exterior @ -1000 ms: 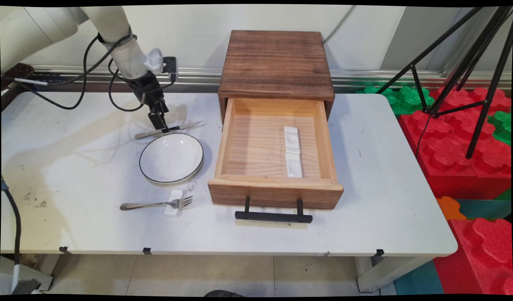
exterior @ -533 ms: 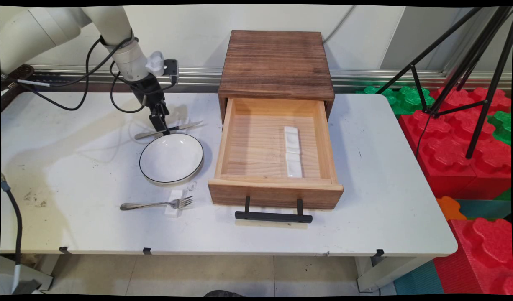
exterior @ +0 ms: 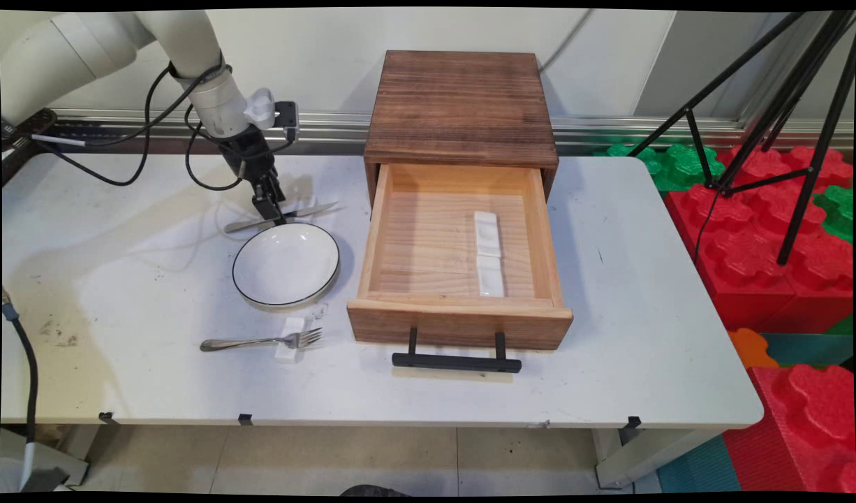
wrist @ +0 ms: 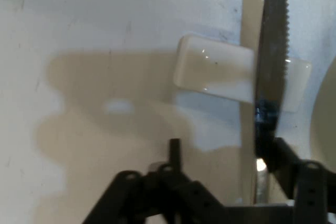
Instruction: Pick up the knife from the left of the white plate, then place the picked object into the drawer
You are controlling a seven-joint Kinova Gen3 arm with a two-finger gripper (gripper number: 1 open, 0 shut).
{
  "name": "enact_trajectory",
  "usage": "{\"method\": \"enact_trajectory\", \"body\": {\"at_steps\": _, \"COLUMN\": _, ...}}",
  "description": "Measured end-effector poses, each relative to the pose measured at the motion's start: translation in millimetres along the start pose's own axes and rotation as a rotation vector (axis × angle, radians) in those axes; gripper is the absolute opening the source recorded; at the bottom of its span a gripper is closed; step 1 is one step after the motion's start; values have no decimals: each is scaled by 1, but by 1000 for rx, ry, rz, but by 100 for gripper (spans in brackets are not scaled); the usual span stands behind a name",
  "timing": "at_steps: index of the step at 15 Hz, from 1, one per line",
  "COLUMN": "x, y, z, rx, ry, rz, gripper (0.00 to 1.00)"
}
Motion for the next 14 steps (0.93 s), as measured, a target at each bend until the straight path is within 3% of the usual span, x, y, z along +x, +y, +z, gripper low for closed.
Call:
{"method": "enact_trajectory", "body": {"at_steps": 9, "x": -4, "y": 4, "z": -3, "rx": 4, "ry": 9, "rz": -21, "gripper": 0}}
{"method": "enact_trajectory", "body": {"at_steps": 14, "x": -13, "y": 5, "z": -10, "rx": 53, "ry": 20, "rz": -107, "gripper": 0}}
